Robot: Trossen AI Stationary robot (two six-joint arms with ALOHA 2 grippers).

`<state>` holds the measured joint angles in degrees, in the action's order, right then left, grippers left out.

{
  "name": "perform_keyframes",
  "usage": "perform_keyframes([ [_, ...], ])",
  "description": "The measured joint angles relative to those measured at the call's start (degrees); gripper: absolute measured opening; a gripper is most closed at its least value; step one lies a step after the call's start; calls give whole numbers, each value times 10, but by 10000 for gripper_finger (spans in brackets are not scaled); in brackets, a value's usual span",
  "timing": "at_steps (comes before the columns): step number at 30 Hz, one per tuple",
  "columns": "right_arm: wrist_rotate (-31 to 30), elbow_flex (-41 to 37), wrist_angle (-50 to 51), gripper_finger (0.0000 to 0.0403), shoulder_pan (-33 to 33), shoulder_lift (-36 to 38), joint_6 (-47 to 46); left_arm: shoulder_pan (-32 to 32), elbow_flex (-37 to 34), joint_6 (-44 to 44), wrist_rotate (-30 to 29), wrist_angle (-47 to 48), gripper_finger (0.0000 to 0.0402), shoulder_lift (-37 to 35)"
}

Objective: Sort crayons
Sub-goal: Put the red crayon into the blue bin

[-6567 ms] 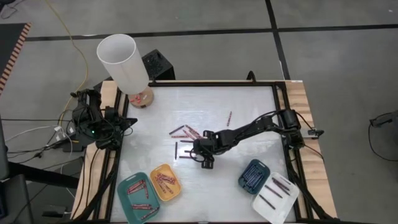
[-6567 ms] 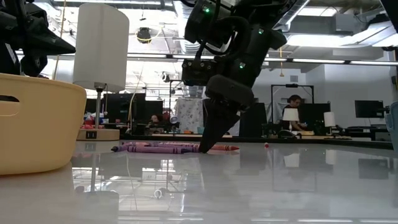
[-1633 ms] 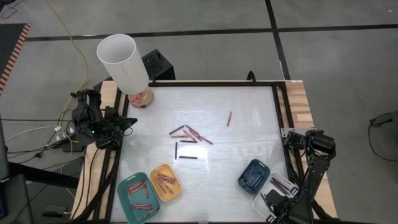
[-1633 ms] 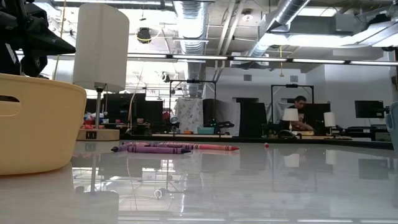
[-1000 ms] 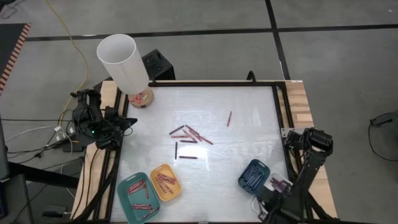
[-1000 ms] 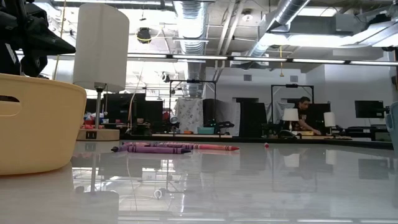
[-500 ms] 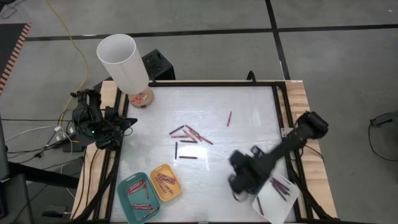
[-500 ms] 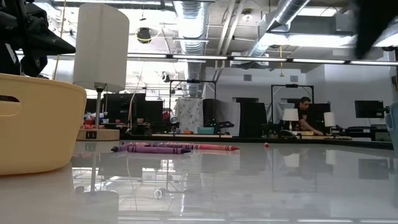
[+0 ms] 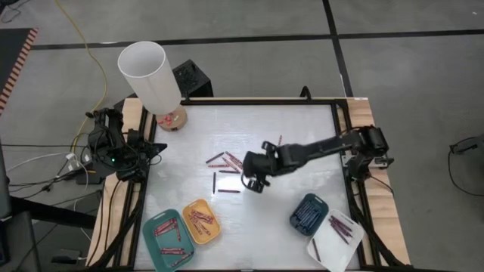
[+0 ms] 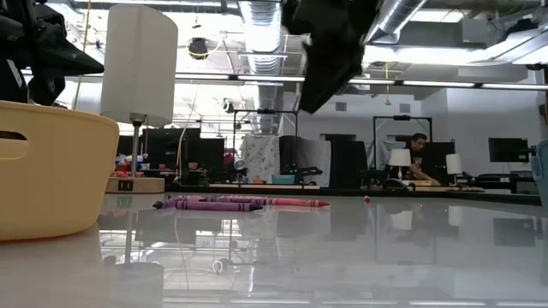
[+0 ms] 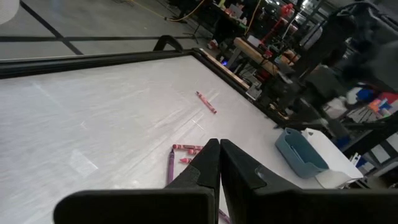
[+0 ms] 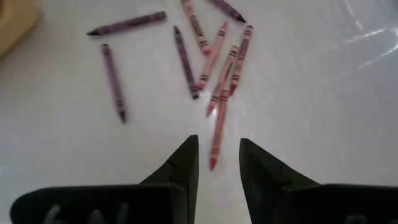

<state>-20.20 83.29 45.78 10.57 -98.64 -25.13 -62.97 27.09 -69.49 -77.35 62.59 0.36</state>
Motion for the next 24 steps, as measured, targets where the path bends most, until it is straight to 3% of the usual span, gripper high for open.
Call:
perform_keyframes([
  [8, 98, -51, -63, 109, -67, -1, 75, 0, 0, 0, 0, 0, 0, 0],
  [24, 97, -172, -237, 109, -73, -1, 93, 0, 0, 0, 0, 0, 0, 0],
])
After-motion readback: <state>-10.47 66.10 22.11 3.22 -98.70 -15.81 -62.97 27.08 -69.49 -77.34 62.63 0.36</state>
